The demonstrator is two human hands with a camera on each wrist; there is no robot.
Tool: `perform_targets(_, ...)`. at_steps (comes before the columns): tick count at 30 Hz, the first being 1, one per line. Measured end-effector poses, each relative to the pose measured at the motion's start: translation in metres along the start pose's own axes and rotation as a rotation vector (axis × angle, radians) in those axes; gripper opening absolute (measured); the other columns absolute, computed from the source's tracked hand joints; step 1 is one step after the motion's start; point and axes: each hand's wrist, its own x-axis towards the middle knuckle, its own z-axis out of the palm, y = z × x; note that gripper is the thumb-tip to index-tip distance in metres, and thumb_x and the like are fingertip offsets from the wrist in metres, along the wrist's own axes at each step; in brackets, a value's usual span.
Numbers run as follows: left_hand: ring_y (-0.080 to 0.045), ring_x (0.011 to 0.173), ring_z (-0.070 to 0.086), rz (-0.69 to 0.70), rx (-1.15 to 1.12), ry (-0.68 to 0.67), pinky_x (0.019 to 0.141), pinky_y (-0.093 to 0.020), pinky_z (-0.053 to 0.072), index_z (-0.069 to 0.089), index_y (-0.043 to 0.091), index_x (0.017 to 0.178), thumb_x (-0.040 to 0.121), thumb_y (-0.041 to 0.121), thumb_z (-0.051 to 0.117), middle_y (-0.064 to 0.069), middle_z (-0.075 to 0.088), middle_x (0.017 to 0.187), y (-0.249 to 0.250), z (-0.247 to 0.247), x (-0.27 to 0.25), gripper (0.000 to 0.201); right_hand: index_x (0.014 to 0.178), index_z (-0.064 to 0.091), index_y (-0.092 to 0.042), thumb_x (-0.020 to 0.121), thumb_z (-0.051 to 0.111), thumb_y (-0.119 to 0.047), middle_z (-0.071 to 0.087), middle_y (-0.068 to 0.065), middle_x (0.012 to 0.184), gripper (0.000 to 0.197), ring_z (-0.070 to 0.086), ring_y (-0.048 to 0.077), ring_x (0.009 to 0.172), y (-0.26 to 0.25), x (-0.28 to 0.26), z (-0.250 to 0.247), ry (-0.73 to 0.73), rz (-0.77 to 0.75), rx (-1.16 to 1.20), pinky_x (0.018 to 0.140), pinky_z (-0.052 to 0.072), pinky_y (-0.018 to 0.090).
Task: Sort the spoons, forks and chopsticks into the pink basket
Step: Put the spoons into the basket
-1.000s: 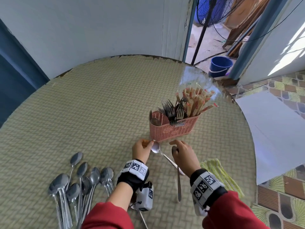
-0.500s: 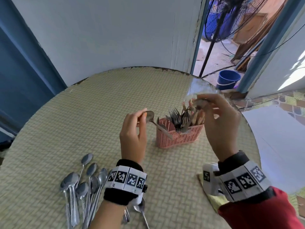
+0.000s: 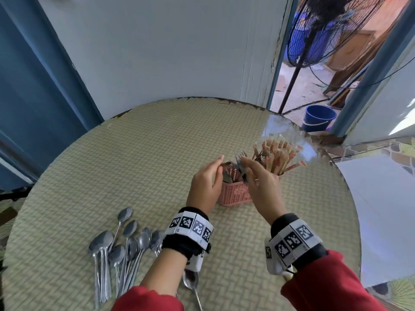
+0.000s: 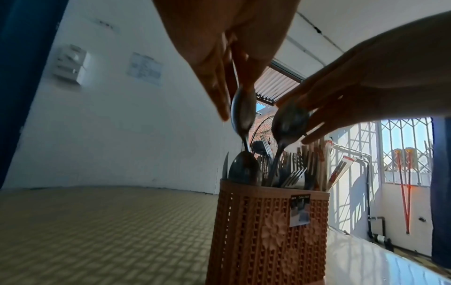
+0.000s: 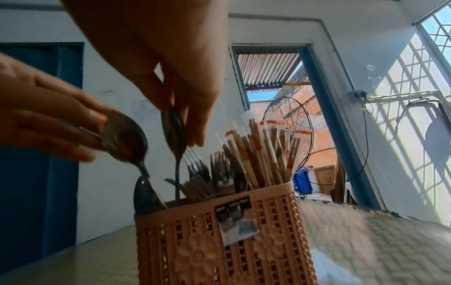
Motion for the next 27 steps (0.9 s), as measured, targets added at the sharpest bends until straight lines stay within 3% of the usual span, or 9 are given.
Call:
perform_targets(2,-0.006,0.130,0.040,-0.098,-0.025,-0.094,0.108,-0.017,0.032,0.045,0.011,0.136,0.096,0.010,0.044,-0.005,0.048,0.139,0.000,0.000,-0.007,0.039,0.134,0.049,-0.016,0.096,0.045,-0.009,0.063,-0.003,0.118,0.039,0.059,0.008,0.103,0.001,-0.006,0.001,-0.142,0.053,-0.005,0.082,0.039,0.007)
perform_targets(5,0.003,0.130,0.034,-0.194,-0.080,-0.098,0.105,-0.006,0.026,0.042,0.016,0.138,0.096,0.010,0.044,0.003,0.044,0.142,0.000,-0.005,-0.021,0.042,0.131,0.051,-0.014,0.093,0.046,-0.004,0.059,0.002,0.126,0.040,0.053,0.015,0.118,0.000,-0.014,0.004,-0.142,0.043,-0.023,0.096,0.040,0.021)
perform_targets(9,-0.002,0.122,0.048,-0.344,-0.095,-0.070,0.103,-0.020,0.039,0.049,0.021,0.132,0.094,0.012,0.046,0.007,0.053,0.133,-0.006,-0.012,-0.051,0.038,0.108,0.061,-0.012,0.089,0.047,0.001,0.063,-0.004,0.105,0.028,0.056,0.013,0.101,-0.009,-0.026,0.012,0.004,-0.030,0.025,0.086,0.045,0.026)
perform_targets(13,0.002,0.102,0.055,-0.427,-0.042,-0.018,0.087,-0.008,0.039,0.057,0.024,0.119,0.090,0.008,0.049,0.011,0.060,0.116,-0.020,-0.015,-0.093,0.034,0.097,0.063,-0.013,0.085,0.049,0.005,0.061,-0.006,0.094,0.025,0.055,0.007,0.083,-0.019,-0.046,0.031,-0.047,-0.007,0.100,0.074,0.042,0.012)
perform_targets(17,0.003,0.096,0.055,-0.596,0.003,0.015,0.080,-0.005,0.039,0.060,0.025,0.112,0.088,0.007,0.049,0.013,0.060,0.105,-0.039,-0.020,-0.140,0.031,0.089,0.064,-0.015,0.079,0.048,0.009,0.063,-0.005,0.088,0.030,0.056,-0.001,0.080,-0.017,-0.075,0.065,-0.261,0.057,0.119,0.068,0.040,0.005)
perform_targets(20,-0.006,0.097,0.058,-0.722,0.047,0.038,0.085,-0.019,0.047,0.060,0.021,0.108,0.086,0.003,0.052,0.011,0.060,0.102,-0.057,-0.027,-0.172,0.030,0.093,0.065,-0.016,0.079,0.050,0.005,0.063,-0.002,0.090,0.030,0.055,0.005,0.076,-0.010,-0.100,0.091,-0.478,0.151,0.067,0.069,0.042,0.012)
perform_targets(24,-0.011,0.087,0.059,-0.821,0.083,0.132,0.081,-0.027,0.050,0.062,0.020,0.101,0.083,0.001,0.057,0.005,0.063,0.096,-0.080,-0.042,-0.204,0.027,0.108,0.061,-0.020,0.084,0.056,-0.014,0.060,-0.003,0.101,0.025,0.054,0.008,0.085,-0.003,-0.130,0.113,-0.743,0.199,-0.092,0.076,0.045,0.020)
perform_targets(27,-0.014,0.079,0.059,-0.875,0.099,0.160,0.075,-0.027,0.049,0.062,0.015,0.100,0.084,0.001,0.058,0.001,0.063,0.088,-0.095,-0.051,-0.215,0.022,0.117,0.056,-0.022,0.083,0.061,-0.027,0.057,-0.004,0.111,0.035,0.053,0.010,0.098,-0.002,-0.144,0.123,-0.862,0.191,-0.207,0.079,0.043,0.022)
